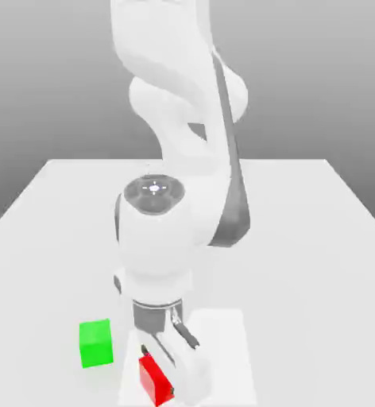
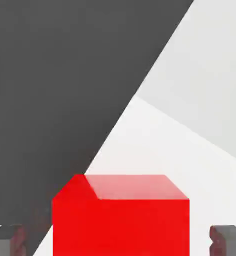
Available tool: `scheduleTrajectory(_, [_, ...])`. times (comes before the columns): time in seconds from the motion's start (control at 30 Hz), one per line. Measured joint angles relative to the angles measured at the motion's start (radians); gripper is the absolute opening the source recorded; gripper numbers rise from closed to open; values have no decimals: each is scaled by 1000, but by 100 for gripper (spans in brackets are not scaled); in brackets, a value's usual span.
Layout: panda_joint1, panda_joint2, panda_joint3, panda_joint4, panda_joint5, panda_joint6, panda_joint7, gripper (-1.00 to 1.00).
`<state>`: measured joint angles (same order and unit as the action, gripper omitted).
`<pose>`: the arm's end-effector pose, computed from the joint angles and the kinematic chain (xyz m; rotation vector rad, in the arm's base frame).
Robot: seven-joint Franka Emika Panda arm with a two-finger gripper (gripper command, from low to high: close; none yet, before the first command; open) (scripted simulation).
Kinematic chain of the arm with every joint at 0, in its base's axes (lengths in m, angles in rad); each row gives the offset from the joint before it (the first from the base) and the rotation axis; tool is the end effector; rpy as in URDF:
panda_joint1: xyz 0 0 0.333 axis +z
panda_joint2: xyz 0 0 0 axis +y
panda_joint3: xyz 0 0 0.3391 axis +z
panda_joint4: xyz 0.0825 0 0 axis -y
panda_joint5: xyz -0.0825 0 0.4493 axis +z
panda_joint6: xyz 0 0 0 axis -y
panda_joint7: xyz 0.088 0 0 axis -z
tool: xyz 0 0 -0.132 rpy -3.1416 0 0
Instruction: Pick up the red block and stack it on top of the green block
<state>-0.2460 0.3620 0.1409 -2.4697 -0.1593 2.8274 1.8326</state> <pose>0.4995 -0.0381 0.0879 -1.9572 2.4543 -0.0022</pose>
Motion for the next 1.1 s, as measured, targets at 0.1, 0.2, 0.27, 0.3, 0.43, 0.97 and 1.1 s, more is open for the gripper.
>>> scheduleTrajectory(0.1, [6,18,-7,3,-8,16,6,-100])
scheduleTrajectory(0.2, [-12,-45,16,-7,21,-36,-14,-100])
scheduleTrajectory(0.27, [-24,-112,34,-19,53,-92,-38,-100])
scheduleTrajectory(0.3, [-28,-146,37,-27,68,-118,-43,-100])
scheduleTrajectory(0.43, [-98,-274,-35,-111,120,-163,97,-100])
scheduleTrajectory(0.97, [-196,-191,-71,-181,120,-5,269,100])
scheduleTrajectory(1.1, [-195,-309,-67,-186,146,-118,250,100])
